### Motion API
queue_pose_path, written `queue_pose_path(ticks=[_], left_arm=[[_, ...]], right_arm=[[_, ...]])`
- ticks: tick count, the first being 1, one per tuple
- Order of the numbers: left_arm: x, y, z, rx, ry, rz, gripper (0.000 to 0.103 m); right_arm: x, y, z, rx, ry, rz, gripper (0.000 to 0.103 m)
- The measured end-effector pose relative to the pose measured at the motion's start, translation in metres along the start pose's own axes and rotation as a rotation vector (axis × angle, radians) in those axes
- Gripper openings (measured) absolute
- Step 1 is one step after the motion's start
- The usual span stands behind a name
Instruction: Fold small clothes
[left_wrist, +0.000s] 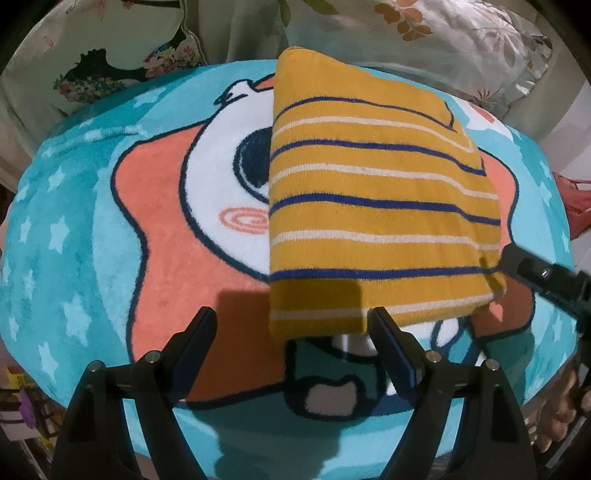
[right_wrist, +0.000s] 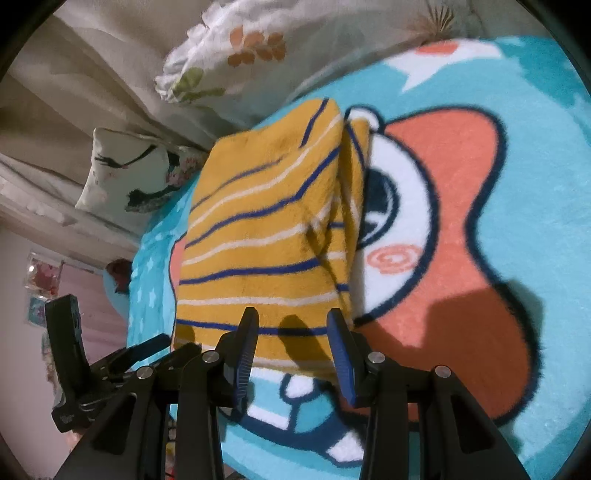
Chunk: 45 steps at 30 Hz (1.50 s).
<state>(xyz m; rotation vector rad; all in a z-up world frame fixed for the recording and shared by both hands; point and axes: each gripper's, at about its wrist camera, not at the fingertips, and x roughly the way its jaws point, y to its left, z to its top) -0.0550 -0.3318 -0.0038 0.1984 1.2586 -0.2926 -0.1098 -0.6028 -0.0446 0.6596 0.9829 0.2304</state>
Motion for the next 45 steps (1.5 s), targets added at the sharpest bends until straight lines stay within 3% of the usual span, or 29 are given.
queue_pose_path(ticks=[6, 11, 16, 20, 23, 28, 32, 36, 45], left_arm=[[-0.002, 0.009, -0.003, 0.009, -0.004, -0.012, 0.084], [-0.008, 0.032, -0.014, -0.031, -0.001, 0.005, 0.084], [-0.009, 0.065, -0.028, -0.100, 0.015, 0.028, 0.084], [-0.011, 0.093, -0.041, -0.171, 0.016, 0.029, 0.084], [-0.007, 0.104, -0.047, -0.217, 0.030, 0.019, 0.084], [-0.008, 0.098, -0.048, -0.244, 0.016, -0.016, 0.084], [-0.008, 0.077, -0.025, -0.228, -0.066, -0.057, 0.084], [0.014, 0.056, -0.006, -0.218, -0.033, -0.055, 0.082], [0.023, 0.061, -0.012, -0.273, 0.010, -0.048, 0.082]], right_arm=[[-0.022, 0.033, 0.021, -0.046, -0.100, -0.006, 0.042], [0.010, 0.066, 0.049, -0.099, -0.053, 0.072, 0.042], [0.075, 0.051, 0.067, -0.033, 0.074, 0.023, 0.041], [0.062, 0.068, 0.070, -0.062, 0.058, 0.006, 0.044], [0.057, 0.093, 0.076, -0.111, 0.068, 0.079, 0.044], [0.099, 0.129, 0.080, -0.191, 0.248, 0.220, 0.045], [0.144, 0.136, 0.088, -0.254, 0.360, 0.184, 0.045], [0.173, 0.128, 0.119, -0.195, 0.416, 0.238, 0.041], [0.218, 0.117, 0.185, -0.179, 0.347, 0.046, 0.042]])
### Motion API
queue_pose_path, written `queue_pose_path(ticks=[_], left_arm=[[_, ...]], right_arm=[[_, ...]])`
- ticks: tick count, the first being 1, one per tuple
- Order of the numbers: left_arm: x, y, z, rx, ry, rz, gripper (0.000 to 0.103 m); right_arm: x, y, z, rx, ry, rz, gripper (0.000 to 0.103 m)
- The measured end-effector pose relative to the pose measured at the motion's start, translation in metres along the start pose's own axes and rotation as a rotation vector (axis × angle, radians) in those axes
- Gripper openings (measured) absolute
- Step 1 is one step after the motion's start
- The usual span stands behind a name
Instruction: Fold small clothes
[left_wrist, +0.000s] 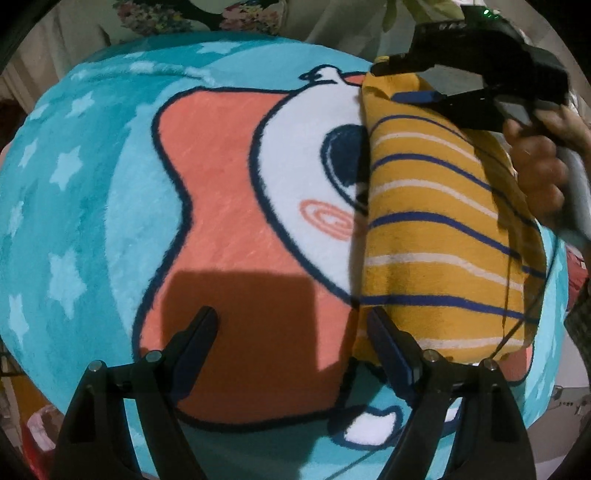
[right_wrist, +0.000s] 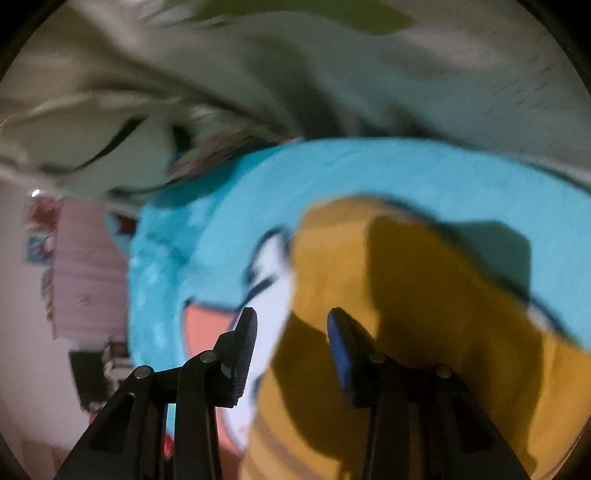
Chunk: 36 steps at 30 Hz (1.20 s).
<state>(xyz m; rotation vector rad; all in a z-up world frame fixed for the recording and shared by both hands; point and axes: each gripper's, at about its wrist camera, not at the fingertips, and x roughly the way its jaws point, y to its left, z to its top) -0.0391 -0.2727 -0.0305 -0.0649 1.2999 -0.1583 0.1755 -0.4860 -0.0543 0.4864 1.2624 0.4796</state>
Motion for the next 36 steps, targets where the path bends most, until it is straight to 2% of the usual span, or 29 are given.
queue_pose_path(ticks=[2, 4, 7, 9, 11, 12, 14, 17, 18, 19, 21, 22, 25, 26, 27, 30, 33, 36], left_arm=[[-0.001, 0.003, -0.002, -0.007, 0.004, 0.003, 0.082], [-0.002, 0.006, -0.003, -0.016, 0.009, 0.004, 0.082], [-0.008, 0.014, -0.004, -0.026, 0.013, -0.012, 0.082], [-0.016, 0.018, -0.004, -0.037, 0.005, -0.034, 0.082], [-0.028, 0.019, -0.004, -0.047, -0.026, -0.060, 0.082], [-0.034, 0.018, -0.003, -0.045, -0.046, -0.071, 0.082], [-0.040, 0.013, 0.000, -0.026, -0.075, -0.093, 0.082], [-0.037, -0.006, 0.003, 0.033, -0.063, -0.106, 0.082], [-0.038, -0.014, 0.002, 0.048, -0.058, -0.106, 0.082], [-0.035, -0.019, 0.000, 0.062, -0.051, -0.102, 0.082], [-0.026, -0.022, 0.003, 0.077, -0.036, -0.101, 0.082], [-0.024, -0.022, 0.002, 0.077, -0.031, -0.101, 0.082], [-0.021, -0.020, 0.001, 0.070, -0.021, -0.104, 0.082], [-0.021, -0.019, 0.001, 0.068, -0.020, -0.100, 0.082], [-0.021, -0.018, 0.001, 0.066, -0.019, -0.095, 0.082], [-0.029, -0.017, 0.002, 0.053, -0.026, -0.105, 0.082], [-0.040, -0.022, 0.011, 0.057, -0.076, -0.107, 0.082], [-0.042, -0.035, 0.023, 0.074, -0.104, -0.131, 0.082]], right_arm=[[0.000, -0.009, 0.010, 0.030, -0.022, -0.004, 0.041], [-0.009, -0.008, 0.017, 0.029, -0.062, -0.056, 0.041], [-0.040, 0.004, 0.014, -0.023, -0.139, -0.123, 0.046], [-0.068, 0.010, 0.005, -0.057, -0.177, -0.126, 0.051], [-0.094, 0.011, -0.012, -0.063, -0.188, -0.069, 0.054], [-0.105, 0.010, -0.023, -0.052, -0.193, -0.028, 0.059], [-0.120, -0.005, -0.054, 0.031, -0.200, 0.109, 0.064], [-0.112, -0.036, -0.091, 0.183, -0.184, 0.272, 0.064], [-0.104, -0.054, -0.105, 0.254, -0.183, 0.285, 0.064], [-0.097, -0.069, -0.115, 0.300, -0.191, 0.273, 0.062], [-0.095, -0.101, -0.130, 0.372, -0.237, 0.299, 0.029], [-0.099, -0.110, -0.133, 0.384, -0.257, 0.277, 0.025], [-0.126, -0.132, -0.140, 0.397, -0.336, 0.022, 0.027], [-0.132, -0.137, -0.142, 0.410, -0.335, -0.011, 0.042], [-0.138, -0.142, -0.145, 0.433, -0.342, -0.051, 0.043], [-0.158, -0.140, -0.156, 0.436, -0.389, 0.000, 0.043], [-0.169, -0.117, -0.166, 0.396, -0.413, 0.111, 0.043], [-0.157, -0.084, -0.177, 0.324, -0.386, 0.230, 0.043]])
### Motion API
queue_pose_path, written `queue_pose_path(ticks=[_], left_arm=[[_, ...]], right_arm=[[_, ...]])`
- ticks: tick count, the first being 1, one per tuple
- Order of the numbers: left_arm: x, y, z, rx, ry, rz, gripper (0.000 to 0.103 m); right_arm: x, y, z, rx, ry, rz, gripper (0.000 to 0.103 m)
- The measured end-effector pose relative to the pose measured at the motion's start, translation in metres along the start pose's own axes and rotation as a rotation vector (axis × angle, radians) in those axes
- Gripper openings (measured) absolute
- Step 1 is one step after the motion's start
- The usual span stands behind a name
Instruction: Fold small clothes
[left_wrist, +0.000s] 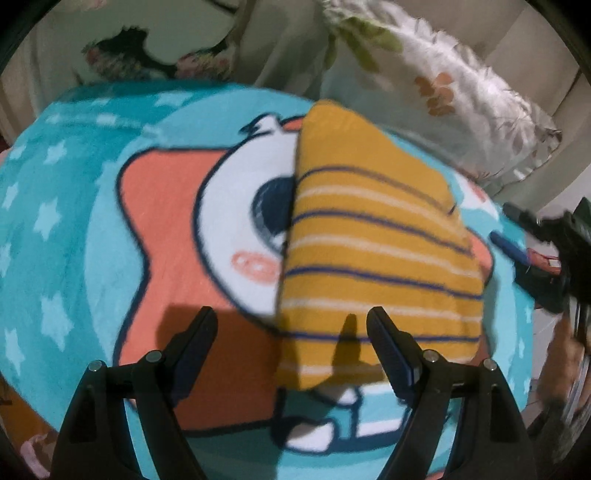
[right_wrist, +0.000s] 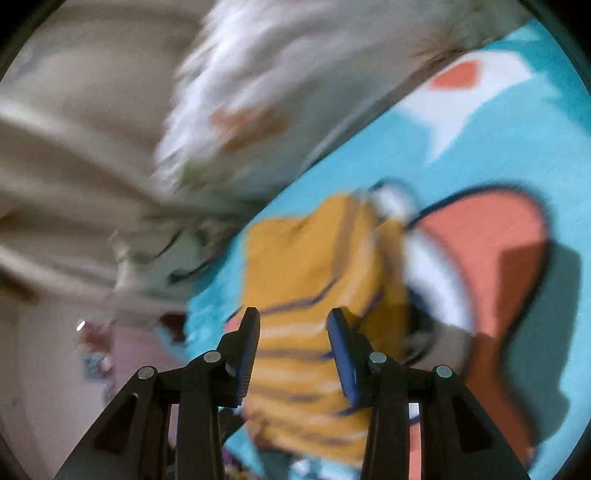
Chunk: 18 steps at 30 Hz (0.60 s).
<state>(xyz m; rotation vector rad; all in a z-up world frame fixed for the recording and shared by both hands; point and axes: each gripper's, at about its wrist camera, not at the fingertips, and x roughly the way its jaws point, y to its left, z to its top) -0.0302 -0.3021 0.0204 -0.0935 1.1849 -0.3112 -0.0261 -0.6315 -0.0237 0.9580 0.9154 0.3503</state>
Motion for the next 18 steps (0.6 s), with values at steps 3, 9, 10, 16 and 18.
queue_pose_path(ticks=[3, 9, 10, 16, 18], left_arm=[[0.015, -0.012, 0.009, 0.047, 0.020, 0.007, 0.082], [0.044, 0.011, -0.017, 0.011, 0.121, 0.007, 0.082], [0.042, 0.018, -0.020, -0.008, 0.118, -0.003, 0.082], [0.019, 0.045, -0.028, -0.073, 0.084, 0.008, 0.078], [0.007, 0.040, -0.030, -0.066, 0.063, 0.021, 0.074]], right_arm=[[0.029, 0.010, -0.028, -0.036, 0.085, 0.044, 0.043], [0.049, -0.024, -0.050, -0.015, 0.108, -0.047, 0.020], [0.046, -0.027, -0.051, -0.006, 0.107, -0.040, 0.020], [0.027, -0.016, -0.054, -0.060, 0.093, -0.091, 0.030], [0.021, -0.006, -0.057, -0.096, 0.070, -0.097, 0.050]])
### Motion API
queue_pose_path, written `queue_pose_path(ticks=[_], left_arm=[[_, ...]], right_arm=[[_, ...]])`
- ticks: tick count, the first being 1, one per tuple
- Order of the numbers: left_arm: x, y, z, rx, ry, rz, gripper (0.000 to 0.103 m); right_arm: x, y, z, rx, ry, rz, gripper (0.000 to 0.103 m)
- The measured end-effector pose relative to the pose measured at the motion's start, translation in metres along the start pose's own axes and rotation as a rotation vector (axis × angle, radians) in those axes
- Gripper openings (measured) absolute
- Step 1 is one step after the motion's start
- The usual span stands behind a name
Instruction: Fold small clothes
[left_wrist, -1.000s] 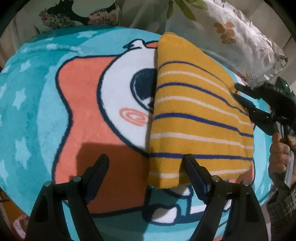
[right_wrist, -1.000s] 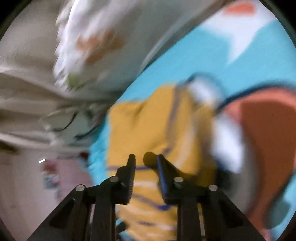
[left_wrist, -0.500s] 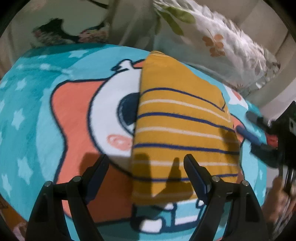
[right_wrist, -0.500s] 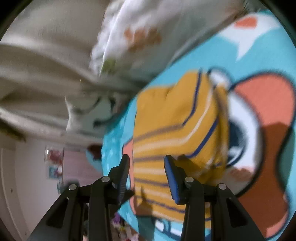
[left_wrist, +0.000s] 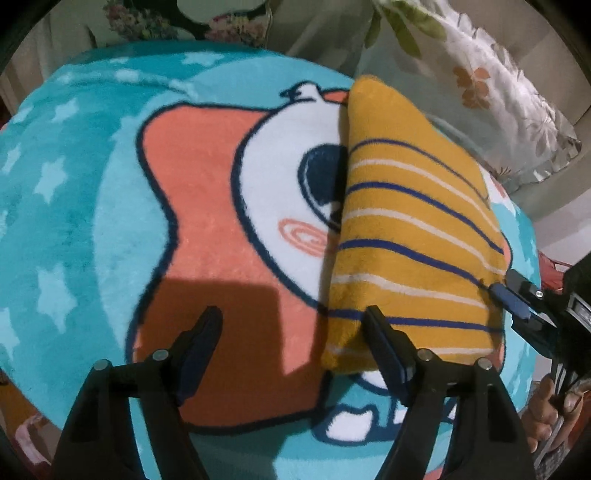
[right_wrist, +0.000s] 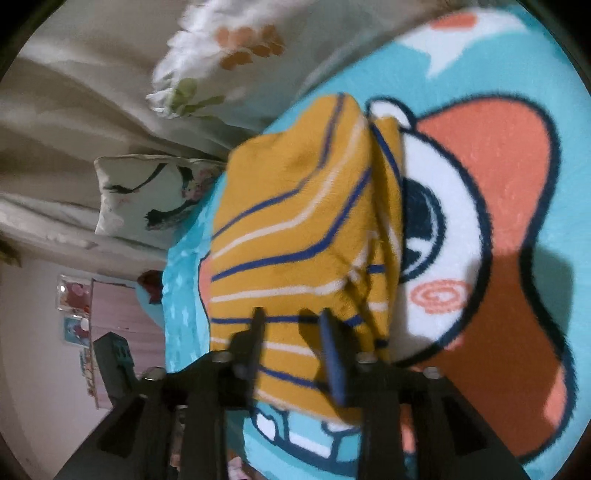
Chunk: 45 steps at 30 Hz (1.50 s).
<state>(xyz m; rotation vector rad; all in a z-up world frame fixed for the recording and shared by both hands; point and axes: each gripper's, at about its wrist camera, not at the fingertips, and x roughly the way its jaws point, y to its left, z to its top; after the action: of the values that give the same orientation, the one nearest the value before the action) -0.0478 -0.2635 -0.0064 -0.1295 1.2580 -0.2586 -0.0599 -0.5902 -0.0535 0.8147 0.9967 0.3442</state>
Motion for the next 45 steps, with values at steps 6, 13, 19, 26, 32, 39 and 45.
queue_pose_path(ticks=[6, 13, 19, 26, 32, 39, 45], left_arm=[[-0.011, -0.030, 0.018, 0.081, -0.037, -0.014, 0.074], [0.048, -0.053, 0.067, 0.154, 0.053, 0.031, 0.076], [0.035, -0.059, 0.072, 0.167, 0.044, 0.018, 0.077], [0.045, -0.067, 0.106, 0.137, 0.053, 0.018, 0.077], [0.052, -0.075, 0.119, 0.193, 0.103, 0.019, 0.078], [0.074, -0.086, 0.149, 0.201, 0.097, 0.057, 0.080], [0.063, -0.088, 0.164, 0.169, 0.048, 0.041, 0.079]], right_arm=[[0.005, 0.036, -0.012, -0.127, 0.001, -0.037, 0.052], [0.020, 0.006, 0.019, 0.001, -0.046, -0.054, 0.045], [0.016, 0.015, 0.023, -0.041, -0.037, -0.091, 0.041], [0.021, 0.021, 0.055, -0.047, -0.059, -0.104, 0.042], [0.023, 0.019, 0.072, -0.011, -0.042, -0.094, 0.040], [0.051, 0.003, 0.100, 0.037, -0.004, -0.148, 0.040], [0.032, 0.016, 0.112, 0.012, -0.048, -0.112, 0.044]])
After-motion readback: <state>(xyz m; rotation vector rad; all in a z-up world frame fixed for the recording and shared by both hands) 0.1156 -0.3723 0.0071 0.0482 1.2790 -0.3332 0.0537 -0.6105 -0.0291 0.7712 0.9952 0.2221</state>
